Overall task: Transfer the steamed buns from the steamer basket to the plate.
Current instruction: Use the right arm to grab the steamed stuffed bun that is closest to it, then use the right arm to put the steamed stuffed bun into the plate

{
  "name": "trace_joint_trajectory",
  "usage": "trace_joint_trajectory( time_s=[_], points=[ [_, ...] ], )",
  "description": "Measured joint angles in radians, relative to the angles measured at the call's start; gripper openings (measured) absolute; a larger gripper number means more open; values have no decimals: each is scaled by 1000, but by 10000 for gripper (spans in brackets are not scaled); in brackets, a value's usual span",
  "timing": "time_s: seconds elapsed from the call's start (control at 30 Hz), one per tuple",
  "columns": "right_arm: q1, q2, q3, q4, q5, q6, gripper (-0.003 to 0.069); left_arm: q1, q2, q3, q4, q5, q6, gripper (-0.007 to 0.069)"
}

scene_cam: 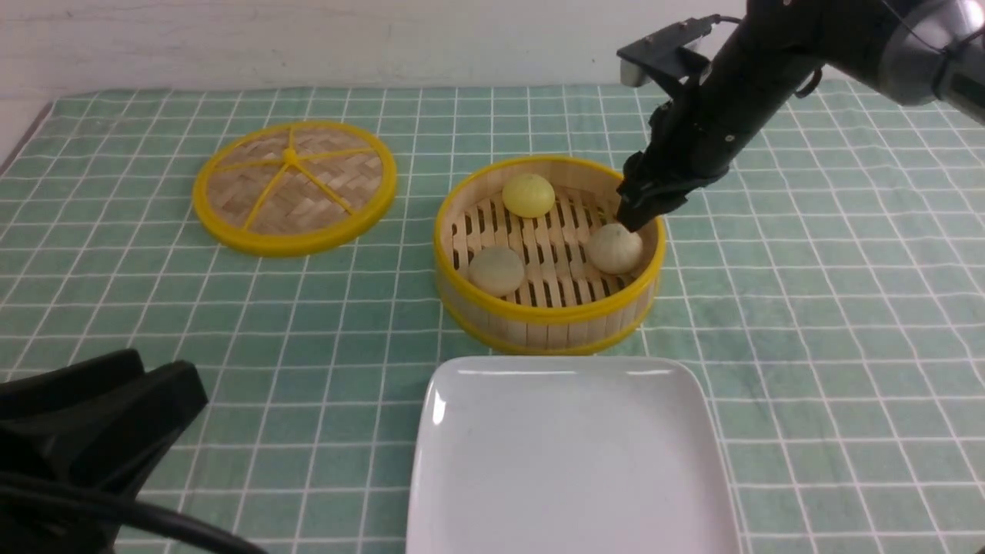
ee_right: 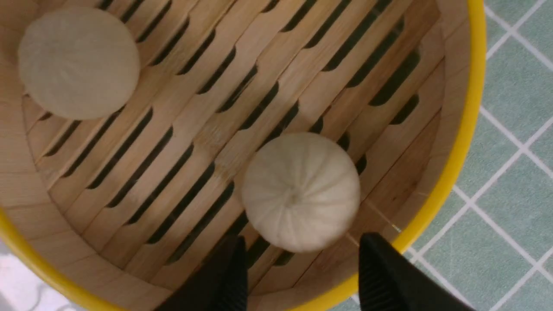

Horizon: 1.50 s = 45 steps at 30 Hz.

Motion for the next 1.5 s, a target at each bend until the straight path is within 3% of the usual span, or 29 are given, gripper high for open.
trace_joint_trajectory(
  time_s=[0.47,0.87,0.97,1.07,1.1,1.13,1.2,1.5],
  points=[
    [0,58,0,-6,-64,-4,362,0,0,0,28,1,0,347],
    [0,106,0,74,-66,-55,362,0,0,0,34,2,0,347],
    [0,114,0,79,-67,-59,314,0,0,0,35,2,0,347],
    [0,115,0,81,-67,-86,189,0,0,0,36,2,0,347],
    [0,115,0,81,-67,-86,178,0,0,0,36,2,0,347],
    [0,109,-2,81,-64,-115,72,0,0,0,39,2,0,347],
    [0,98,-17,81,-44,-135,22,0,0,0,50,2,0,347],
    [1,-45,-241,79,151,-66,22,0,0,0,73,2,0,347]
  ],
)
